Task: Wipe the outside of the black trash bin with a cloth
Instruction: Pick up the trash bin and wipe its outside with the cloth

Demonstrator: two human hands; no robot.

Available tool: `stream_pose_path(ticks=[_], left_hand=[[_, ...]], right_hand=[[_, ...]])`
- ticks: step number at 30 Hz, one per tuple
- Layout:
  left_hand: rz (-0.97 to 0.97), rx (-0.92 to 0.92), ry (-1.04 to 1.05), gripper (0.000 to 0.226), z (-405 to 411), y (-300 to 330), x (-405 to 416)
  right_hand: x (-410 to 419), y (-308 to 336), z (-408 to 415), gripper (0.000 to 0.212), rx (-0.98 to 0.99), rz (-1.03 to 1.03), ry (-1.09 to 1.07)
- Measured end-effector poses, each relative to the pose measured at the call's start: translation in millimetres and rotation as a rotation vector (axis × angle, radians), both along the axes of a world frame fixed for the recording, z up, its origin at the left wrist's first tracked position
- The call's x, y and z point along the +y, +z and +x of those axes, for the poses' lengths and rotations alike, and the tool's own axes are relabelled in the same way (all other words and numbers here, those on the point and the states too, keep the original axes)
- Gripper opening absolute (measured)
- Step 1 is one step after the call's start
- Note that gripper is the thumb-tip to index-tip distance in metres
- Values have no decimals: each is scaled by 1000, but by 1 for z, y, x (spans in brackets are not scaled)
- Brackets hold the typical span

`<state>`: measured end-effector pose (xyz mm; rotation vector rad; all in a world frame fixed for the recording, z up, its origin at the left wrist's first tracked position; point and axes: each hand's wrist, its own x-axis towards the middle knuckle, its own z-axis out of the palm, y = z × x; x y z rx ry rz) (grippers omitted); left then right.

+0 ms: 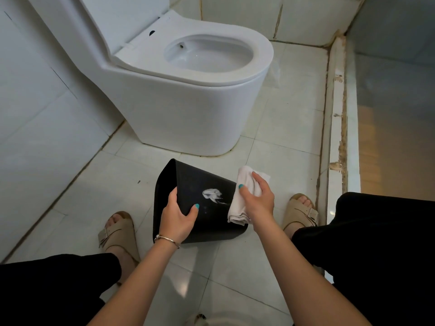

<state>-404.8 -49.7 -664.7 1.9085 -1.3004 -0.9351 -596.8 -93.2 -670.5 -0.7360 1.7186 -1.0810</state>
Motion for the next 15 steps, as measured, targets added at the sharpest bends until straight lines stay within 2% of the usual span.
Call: stream_pose_path(ticks=[10, 15], left_hand=[[44, 60, 17, 75, 11, -5, 0], [152, 108, -69, 82, 19, 3, -6]], right_hand=[[-3, -7, -4, 46, 9, 18, -29], [-4, -12, -7, 46, -4, 24, -65]])
